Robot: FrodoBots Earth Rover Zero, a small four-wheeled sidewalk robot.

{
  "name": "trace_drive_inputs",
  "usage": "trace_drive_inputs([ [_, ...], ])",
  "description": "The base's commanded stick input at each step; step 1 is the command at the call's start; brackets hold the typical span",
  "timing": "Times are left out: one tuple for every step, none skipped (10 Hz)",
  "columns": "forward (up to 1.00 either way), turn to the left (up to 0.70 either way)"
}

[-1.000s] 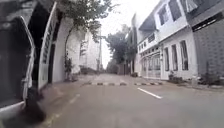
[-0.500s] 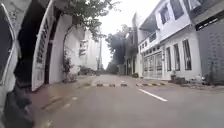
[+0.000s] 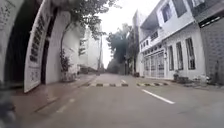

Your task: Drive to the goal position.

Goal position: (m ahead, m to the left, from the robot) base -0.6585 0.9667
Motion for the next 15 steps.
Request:
trace_drive_inputs([
  [0.5, 0.0],
  [0.5, 0.0],
  [0.5, 0.0],
  [0.5, 0.0],
  [0.5, 0.0],
  [0.5, 0.0],
  [0.5, 0.0],
  [0.5, 0.0],
  [0.5, 0.0],
  [0.5, 0.0],
  [0.5, 0.0],
  [0.5, 0.0],
  [0.5, 0.0],
  [0.5, 0.0],
  [0.5, 0.0],
])
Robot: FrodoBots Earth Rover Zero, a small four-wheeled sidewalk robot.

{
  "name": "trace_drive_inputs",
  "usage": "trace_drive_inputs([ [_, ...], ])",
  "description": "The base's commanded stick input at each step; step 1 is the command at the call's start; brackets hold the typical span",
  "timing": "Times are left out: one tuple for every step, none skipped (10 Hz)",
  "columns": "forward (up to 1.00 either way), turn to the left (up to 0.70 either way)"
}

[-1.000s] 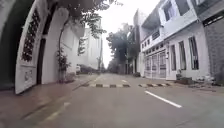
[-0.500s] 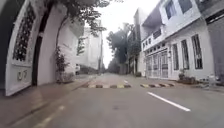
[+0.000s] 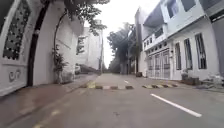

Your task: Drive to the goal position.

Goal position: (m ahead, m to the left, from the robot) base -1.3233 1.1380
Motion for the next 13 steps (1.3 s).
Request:
trace_drive_inputs([
  [0.5, 0.0],
  [0.5, 0.0],
  [0.5, 0.0],
  [0.5, 0.0],
  [0.5, 0.0],
  [0.5, 0.0],
  [0.5, 0.0],
  [0.5, 0.0],
  [0.5, 0.0],
  [0.5, 0.0],
  [0.5, 0.0],
  [0.5, 0.5],
  [0.5, 0.5],
])
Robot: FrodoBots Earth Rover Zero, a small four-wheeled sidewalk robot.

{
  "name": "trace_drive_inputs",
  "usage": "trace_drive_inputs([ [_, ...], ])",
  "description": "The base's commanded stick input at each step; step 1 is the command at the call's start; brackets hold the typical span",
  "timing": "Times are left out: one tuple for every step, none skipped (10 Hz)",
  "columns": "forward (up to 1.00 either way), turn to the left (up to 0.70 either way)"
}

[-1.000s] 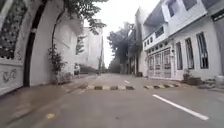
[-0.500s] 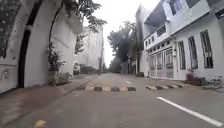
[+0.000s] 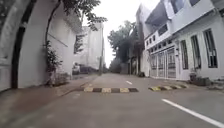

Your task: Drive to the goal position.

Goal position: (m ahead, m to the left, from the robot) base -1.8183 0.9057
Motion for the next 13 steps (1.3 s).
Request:
trace_drive_inputs([
  [0.5, 0.0],
  [0.5, 0.0],
  [0.5, 0.0],
  [0.5, 0.0],
  [0.5, 0.0],
  [0.5, 0.0],
  [0.5, 0.0],
  [0.5, 0.0],
  [0.5, 0.0],
  [0.5, 0.0],
  [0.5, 0.0],
  [0.5, 0.0],
  [0.5, 0.0],
])
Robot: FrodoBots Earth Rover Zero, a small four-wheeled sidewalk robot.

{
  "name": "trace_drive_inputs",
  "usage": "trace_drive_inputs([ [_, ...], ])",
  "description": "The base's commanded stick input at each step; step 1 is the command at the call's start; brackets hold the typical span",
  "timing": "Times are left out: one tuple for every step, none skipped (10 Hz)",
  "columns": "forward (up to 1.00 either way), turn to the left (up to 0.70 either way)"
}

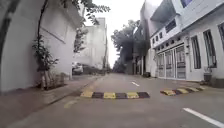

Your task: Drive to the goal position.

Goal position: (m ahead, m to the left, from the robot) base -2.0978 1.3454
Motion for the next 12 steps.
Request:
trace_drive_inputs([
  [0.5, 0.0],
  [0.5, 0.0],
  [0.5, 0.0],
  [0.5, 0.0],
  [0.5, 0.0],
  [0.5, 0.0],
  [0.5, 0.0],
  [0.5, 0.0],
  [0.5, 0.0],
  [0.5, 0.0],
  [0.5, 0.0],
  [0.5, 0.0],
])
